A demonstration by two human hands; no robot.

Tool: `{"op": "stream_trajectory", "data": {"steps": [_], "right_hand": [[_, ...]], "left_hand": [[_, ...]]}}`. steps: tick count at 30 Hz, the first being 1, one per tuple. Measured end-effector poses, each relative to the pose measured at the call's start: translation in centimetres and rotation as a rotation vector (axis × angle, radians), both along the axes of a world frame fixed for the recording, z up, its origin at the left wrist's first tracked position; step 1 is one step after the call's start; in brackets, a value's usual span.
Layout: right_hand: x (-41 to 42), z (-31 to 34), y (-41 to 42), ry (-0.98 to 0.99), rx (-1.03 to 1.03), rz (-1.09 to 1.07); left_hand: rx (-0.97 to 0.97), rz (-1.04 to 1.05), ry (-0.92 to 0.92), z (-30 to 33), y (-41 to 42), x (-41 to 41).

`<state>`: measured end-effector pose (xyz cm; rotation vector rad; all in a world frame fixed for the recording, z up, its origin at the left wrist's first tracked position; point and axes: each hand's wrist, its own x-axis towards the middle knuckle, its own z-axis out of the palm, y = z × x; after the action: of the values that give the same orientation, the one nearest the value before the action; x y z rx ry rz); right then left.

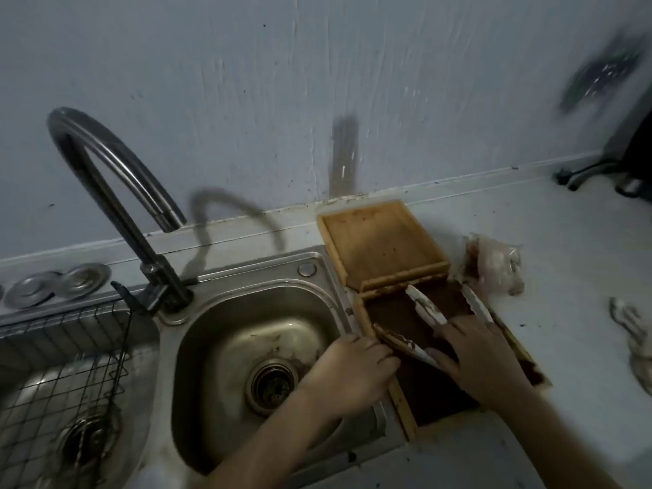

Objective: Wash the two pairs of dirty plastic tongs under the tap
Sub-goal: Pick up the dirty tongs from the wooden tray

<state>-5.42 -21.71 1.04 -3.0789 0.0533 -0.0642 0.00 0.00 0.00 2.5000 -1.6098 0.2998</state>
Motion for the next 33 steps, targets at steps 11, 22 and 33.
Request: {"op": "stream_trajectory", "data": {"steps": [11, 22, 33], "right_hand": [[-0.8, -0.4, -0.3, 0.201, -0.192, -0.004], [-1.3, -2.2, -1.0, 0.119, -0.251, 0.007], [-1.0, -1.2, -0.8, -0.109, 0.016, -0.039]], "left_hand": [[0.206, -0.026, 0.167, -0.9, -0.9, 0.5], [0.237, 0.044, 0.278, -0.1, -0.4, 0.0], [0.299, 0.077, 0.362, 1.5, -0.6, -0.1]]}}
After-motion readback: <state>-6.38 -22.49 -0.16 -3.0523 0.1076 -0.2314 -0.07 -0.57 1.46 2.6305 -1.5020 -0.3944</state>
